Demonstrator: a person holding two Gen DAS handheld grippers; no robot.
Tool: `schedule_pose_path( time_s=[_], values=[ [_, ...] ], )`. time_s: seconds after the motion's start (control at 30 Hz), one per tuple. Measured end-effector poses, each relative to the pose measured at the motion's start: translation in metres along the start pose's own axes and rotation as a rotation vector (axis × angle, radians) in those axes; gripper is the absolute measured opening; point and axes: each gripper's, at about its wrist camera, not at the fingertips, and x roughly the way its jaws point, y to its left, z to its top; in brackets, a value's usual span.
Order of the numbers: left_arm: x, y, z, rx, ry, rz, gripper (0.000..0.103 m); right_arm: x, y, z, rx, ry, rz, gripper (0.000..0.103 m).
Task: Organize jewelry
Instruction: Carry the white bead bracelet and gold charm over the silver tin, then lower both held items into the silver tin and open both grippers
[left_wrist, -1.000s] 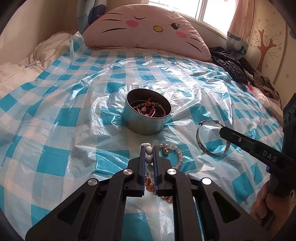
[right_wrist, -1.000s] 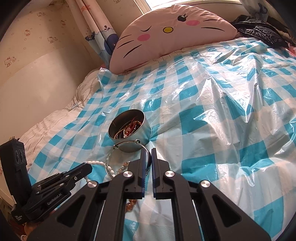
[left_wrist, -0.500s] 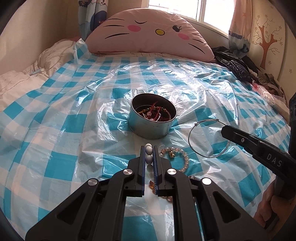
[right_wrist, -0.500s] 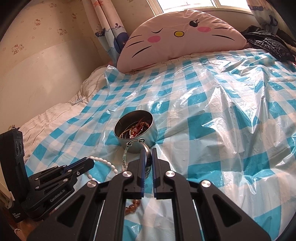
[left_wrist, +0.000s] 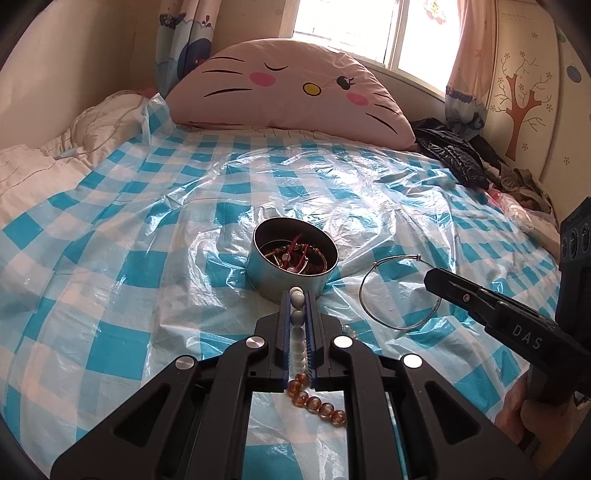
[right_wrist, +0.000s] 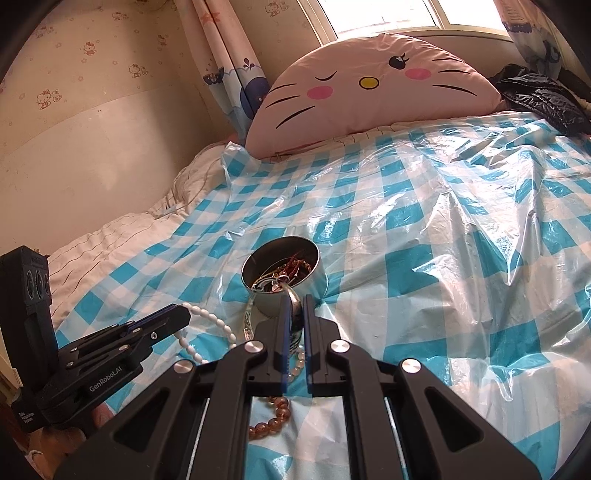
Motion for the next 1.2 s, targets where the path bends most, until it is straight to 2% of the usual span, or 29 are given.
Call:
schedule_pose_path(
  time_s=[0.2, 0.43, 0.7, 0.8, 0.9, 1.07, 1.17, 1.2],
  values=[
    [0.004, 0.0, 0.009, -0.004, 0.011, -0.018, 0.007, 0.009, -0.004, 0.007, 0.024, 0.001, 0.024, 0.007],
    [0.02, -0.006, 0.042, 0.015, -0.01, -0.049, 0.007, 0.026, -0.004, 0.02, 0.021, 0.003, 0.031, 0.007],
    [0.049, -0.006, 0.077, -0.017, -0.029, -0.097, 0.007, 0.043, -0.019, 0.037, 0.05, -0.006, 0.01, 0.007],
    [0.064, -0.002, 0.083, -0.048, -0.016, -0.129, 0.007, 0.05, -0.022, 0.042, 0.054, -0.005, 0.008, 0.007],
    [0.087, 0.0, 0.084, -0.06, 0.032, -0.151, 0.007, 0.058, -0.023, 0.046, 0.048, 0.004, 0.009, 0.007],
    [0.116, 0.018, 0.076, -0.119, 0.103, -0.05, 0.008, 0.074, -0.02, 0.048, 0.026, 0.032, 0.0, 0.007],
    [0.109, 0.03, 0.071, -0.147, 0.082, 0.006, 0.021, 0.085, -0.017, 0.052, 0.009, 0.044, 0.006, 0.008],
    [0.105, 0.034, 0.069, -0.154, 0.073, 0.022, 0.029, 0.089, -0.015, 0.053, 0.004, 0.047, 0.011, 0.008]
  ],
)
